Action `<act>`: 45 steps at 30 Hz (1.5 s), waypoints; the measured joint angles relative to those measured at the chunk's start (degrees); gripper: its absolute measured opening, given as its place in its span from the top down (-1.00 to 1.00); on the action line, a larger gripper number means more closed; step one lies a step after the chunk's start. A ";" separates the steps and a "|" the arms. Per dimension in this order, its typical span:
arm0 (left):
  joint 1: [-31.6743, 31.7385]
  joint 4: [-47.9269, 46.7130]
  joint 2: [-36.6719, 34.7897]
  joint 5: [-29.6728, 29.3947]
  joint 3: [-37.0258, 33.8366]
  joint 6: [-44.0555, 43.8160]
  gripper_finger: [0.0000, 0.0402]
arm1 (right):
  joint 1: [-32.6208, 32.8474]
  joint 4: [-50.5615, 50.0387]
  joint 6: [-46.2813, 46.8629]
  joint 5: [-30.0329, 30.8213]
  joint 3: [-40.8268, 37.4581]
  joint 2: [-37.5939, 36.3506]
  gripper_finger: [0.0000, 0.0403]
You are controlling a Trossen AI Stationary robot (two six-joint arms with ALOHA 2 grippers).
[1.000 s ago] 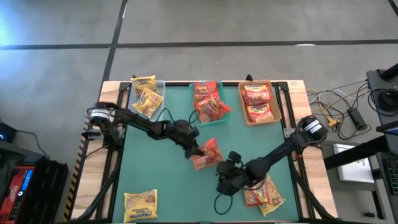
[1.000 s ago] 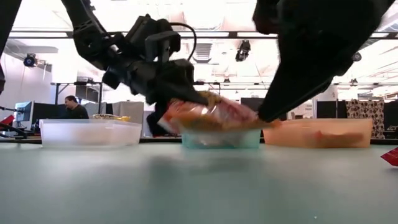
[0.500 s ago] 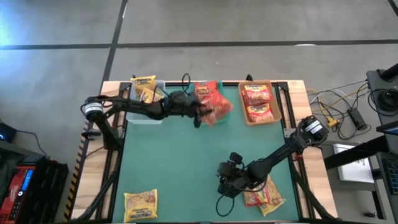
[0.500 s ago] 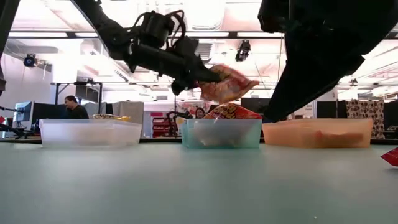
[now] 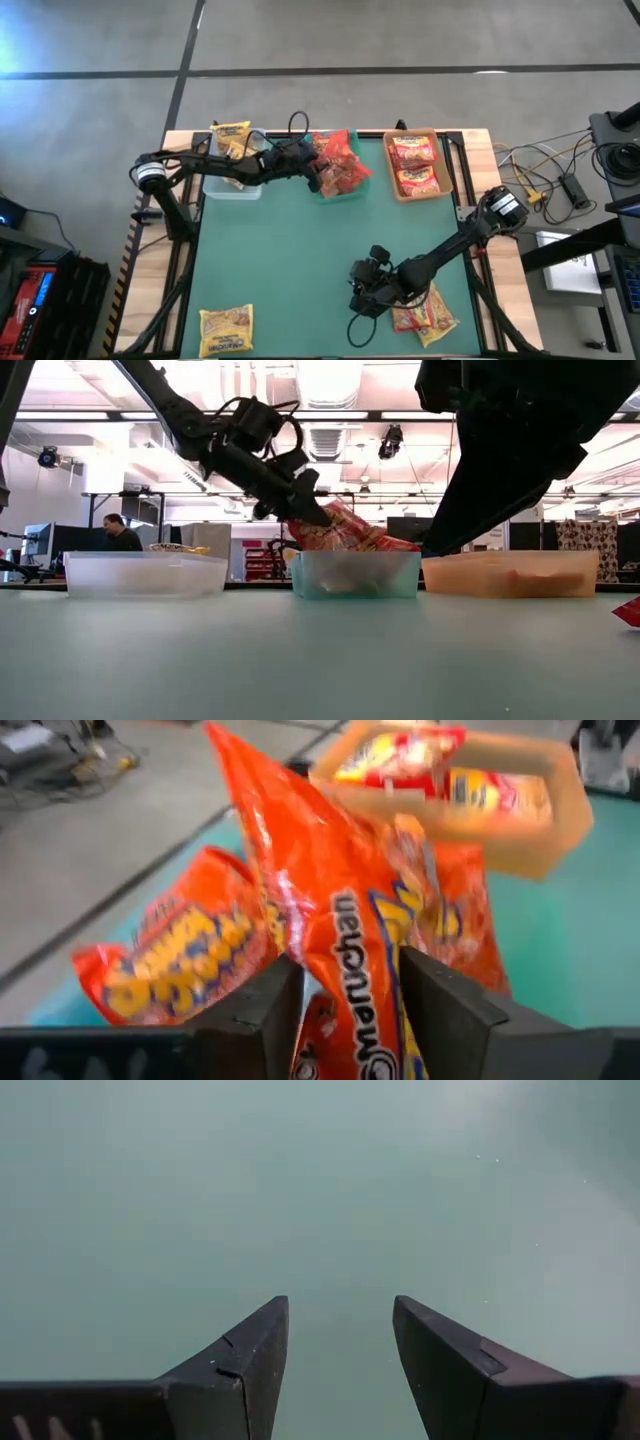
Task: Sort Maruchan noodles
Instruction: Put the red noodle pack into the green bin, then put the yellow noodle pack into the transparent bin
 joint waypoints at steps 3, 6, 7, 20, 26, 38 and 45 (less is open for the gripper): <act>-0.04 -0.12 -0.10 -1.30 2.61 0.63 0.17 | 0.00 0.01 0.59 0.00 0.00 -0.03 0.14; -0.04 -4.64 -0.77 -1.13 6.92 0.94 0.11 | 0.00 0.00 2.15 0.00 0.00 -0.07 0.14; -0.07 -7.32 -1.08 -0.38 8.68 0.88 0.09 | 0.00 -0.01 2.37 0.00 0.00 -0.07 0.14; -8.07 -55.19 -6.48 11.04 21.59 3.52 0.07 | 0.06 -2.47 10.78 -20.24 0.00 -0.88 0.14; -21.99 -54.42 -17.03 7.55 8.13 -4.61 0.07 | 2.39 -2.64 14.49 -28.06 1.72 -0.88 0.14; -61.93 -44.86 -32.88 -10.92 -12.41 -55.04 0.07 | 4.67 -0.70 0.12 -2.90 8.64 -0.88 0.14; -78.50 -45.08 -29.01 -8.24 -12.37 -80.67 0.07 | 4.64 -0.42 -1.45 0.93 8.66 -0.88 0.14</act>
